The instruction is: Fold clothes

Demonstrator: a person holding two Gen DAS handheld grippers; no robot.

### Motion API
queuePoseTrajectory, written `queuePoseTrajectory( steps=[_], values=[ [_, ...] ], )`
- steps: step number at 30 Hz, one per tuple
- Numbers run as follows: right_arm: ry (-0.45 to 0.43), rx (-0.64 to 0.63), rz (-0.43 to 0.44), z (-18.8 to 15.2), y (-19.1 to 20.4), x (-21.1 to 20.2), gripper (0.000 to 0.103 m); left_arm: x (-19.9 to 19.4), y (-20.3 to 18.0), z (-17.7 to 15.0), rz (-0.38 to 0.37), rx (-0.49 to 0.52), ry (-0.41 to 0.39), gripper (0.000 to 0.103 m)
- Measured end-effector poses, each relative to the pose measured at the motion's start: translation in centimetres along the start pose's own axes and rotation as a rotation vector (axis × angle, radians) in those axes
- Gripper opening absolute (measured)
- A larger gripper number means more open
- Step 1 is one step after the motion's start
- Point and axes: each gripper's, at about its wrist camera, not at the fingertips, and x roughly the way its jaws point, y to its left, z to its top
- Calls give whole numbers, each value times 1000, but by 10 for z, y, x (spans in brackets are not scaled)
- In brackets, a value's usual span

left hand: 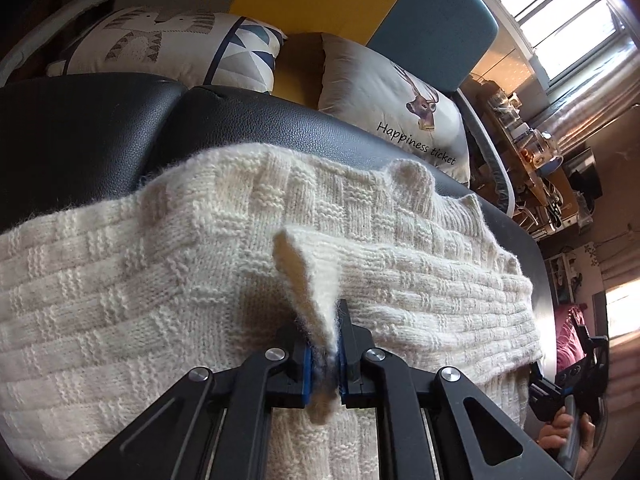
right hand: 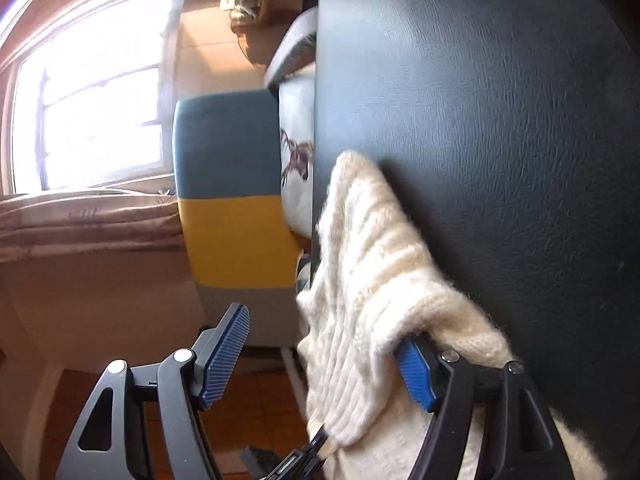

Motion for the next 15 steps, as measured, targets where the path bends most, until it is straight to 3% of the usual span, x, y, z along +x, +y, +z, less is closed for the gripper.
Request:
queuePoseTrajectory(
  steps=[5, 6, 7, 8, 13, 15],
  values=[
    [-95, -25, -73, 1, -10, -23, 70, -1, 1, 0, -9, 1, 6, 11],
    [-95, -46, -94, 1, -12, -25, 63, -1, 3, 1, -16, -4, 9, 11],
    [-78, -78, -114, 1, -12, -24, 52, -1, 4, 1, -24, -10, 12, 11],
    [-61, -110, -135, 1, -11, -24, 50, -2, 5, 2, -31, -15, 16, 11],
    [72, -173, -203, 4, 1, -21, 53, -3, 10, 6, -68, -41, 33, 11],
    [112, -280, -249, 0, 16, -21, 54, -4, 13, 7, -83, -52, 40, 12]
  ],
)
